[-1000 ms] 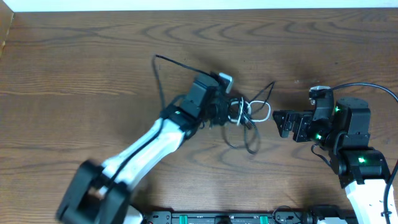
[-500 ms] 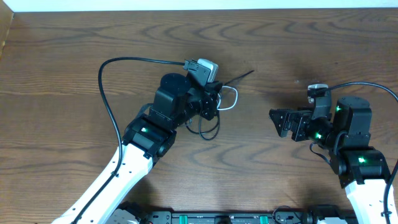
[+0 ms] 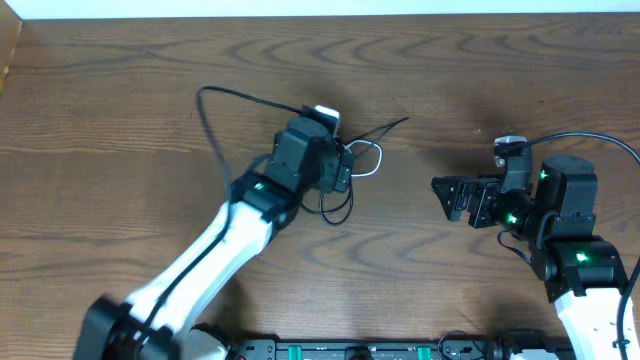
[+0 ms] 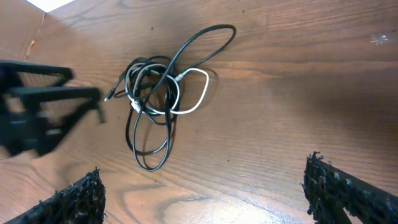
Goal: Untangle cables
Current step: 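Grasp the cable bundle with the left gripper and lift it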
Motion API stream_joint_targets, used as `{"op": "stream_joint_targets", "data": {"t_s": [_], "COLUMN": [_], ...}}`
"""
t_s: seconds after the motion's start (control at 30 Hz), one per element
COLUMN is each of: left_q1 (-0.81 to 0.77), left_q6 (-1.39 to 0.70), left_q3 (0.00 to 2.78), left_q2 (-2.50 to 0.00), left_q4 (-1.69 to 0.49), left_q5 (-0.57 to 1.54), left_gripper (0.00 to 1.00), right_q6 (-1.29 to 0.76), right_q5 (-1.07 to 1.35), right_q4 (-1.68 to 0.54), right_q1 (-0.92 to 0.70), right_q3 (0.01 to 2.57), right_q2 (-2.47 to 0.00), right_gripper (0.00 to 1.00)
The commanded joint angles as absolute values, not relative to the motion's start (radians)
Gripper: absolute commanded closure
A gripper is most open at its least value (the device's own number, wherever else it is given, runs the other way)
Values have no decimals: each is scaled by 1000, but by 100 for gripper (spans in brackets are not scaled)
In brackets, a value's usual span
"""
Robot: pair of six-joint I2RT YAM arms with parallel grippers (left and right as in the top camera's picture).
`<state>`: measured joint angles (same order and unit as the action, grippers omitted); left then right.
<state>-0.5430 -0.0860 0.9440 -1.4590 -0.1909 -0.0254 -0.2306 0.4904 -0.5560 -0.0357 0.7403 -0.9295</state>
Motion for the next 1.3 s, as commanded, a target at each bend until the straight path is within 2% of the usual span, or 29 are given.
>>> {"op": "stream_joint_targets", "data": {"t_s": [0.0, 0.3, 0.63, 0.93, 1.1, 1.13, 1.2, 1.23, 1.27], "left_q1": [-538, -537, -527, -527, -528, -528, -528, -528, -528], "left_q6": [-54, -54, -57, -57, -57, -57, -57, -57, -57], "left_q3": [967, 967, 967, 967, 967, 967, 967, 967, 967], "left_q2": [-1542, -1683, -1752, -1798, -1811, -1811, -1811, -1811, -1811], "left_q4": [-149, -36, -29, -85, -88, -87, -88, -88, -88], "left_q5": [-115, -231, -229, -88, -82, -82, -82, -82, -82], "left_gripper": [3, 2, 2, 2, 3, 6, 20, 30, 47], "right_q6": [-240, -239, -239, -239, -239, -239, -239, -239, -239], "right_q5": [500, 500, 499, 499, 499, 499, 499, 499, 496], "right_q4": [-558, -562, -562, -565, -566, -566, -565, -565, -565], "right_q1": [-31, -32, -31, -31, -31, -31, -31, -31, -31], "right_q3": [757, 757, 757, 757, 756, 756, 756, 756, 756], "right_q2": [-930, -929, -930, -930, -930, -930, -930, -930, -930], "right_gripper": [1, 1, 1, 1, 1, 1, 1, 1, 1]}}
